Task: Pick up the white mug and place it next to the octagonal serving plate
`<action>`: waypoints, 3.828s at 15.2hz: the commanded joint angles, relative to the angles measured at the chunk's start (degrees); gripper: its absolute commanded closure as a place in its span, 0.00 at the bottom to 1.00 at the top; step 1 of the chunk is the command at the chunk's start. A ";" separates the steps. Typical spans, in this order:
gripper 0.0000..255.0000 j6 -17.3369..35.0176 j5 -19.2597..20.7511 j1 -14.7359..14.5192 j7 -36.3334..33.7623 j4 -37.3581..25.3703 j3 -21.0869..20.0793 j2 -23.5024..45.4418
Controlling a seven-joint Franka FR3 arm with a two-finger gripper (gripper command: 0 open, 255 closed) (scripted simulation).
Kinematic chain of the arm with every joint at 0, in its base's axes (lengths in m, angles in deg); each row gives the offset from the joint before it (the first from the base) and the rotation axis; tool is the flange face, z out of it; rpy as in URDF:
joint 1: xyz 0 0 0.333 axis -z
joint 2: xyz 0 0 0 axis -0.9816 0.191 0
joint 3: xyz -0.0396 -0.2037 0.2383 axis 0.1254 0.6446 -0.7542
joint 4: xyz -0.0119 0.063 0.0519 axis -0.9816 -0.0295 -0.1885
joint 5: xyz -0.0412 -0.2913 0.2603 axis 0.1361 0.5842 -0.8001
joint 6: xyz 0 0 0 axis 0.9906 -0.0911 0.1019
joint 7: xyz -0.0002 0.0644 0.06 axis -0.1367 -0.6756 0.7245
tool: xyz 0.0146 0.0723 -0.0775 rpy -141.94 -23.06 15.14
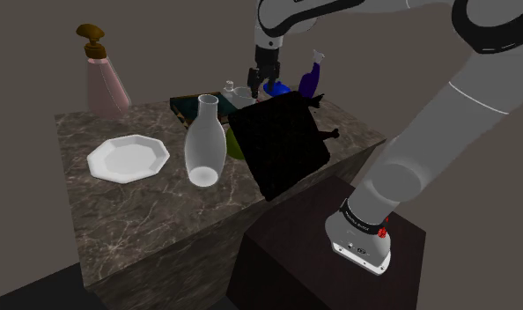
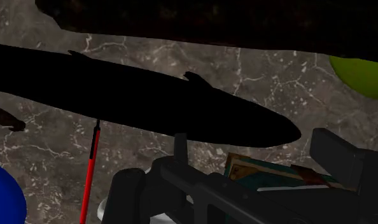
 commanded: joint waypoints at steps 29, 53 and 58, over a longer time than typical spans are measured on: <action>1.00 7.92 -1.97 1.53 3.01 -21.50 0.80 27.24; 1.00 -3.59 -1.96 1.45 3.45 -28.74 0.84 22.96; 1.00 -7.18 -1.97 1.43 3.60 -31.69 0.84 22.31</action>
